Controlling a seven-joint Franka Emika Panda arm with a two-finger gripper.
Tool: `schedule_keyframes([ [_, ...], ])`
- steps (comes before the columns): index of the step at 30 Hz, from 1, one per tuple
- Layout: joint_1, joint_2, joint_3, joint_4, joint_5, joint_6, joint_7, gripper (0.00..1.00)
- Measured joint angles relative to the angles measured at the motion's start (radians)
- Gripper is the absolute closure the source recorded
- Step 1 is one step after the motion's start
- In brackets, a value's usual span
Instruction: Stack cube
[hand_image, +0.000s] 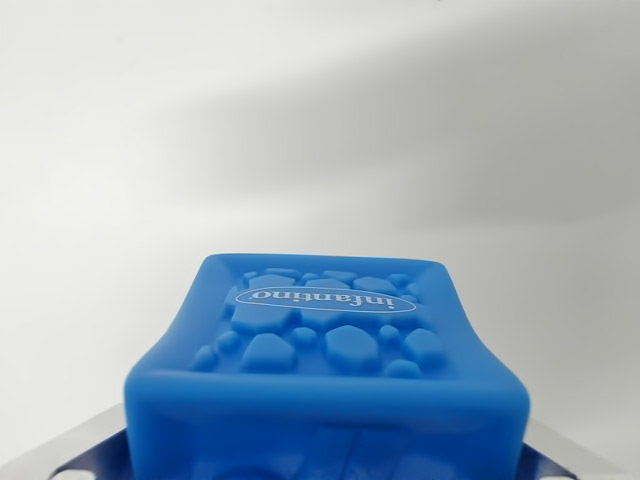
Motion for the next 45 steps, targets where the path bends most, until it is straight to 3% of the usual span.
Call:
schedule_keyframes([
  [45,0.037,-0.130,0.028,-0.148,-0.033,0.020,-0.223,1.00],
])
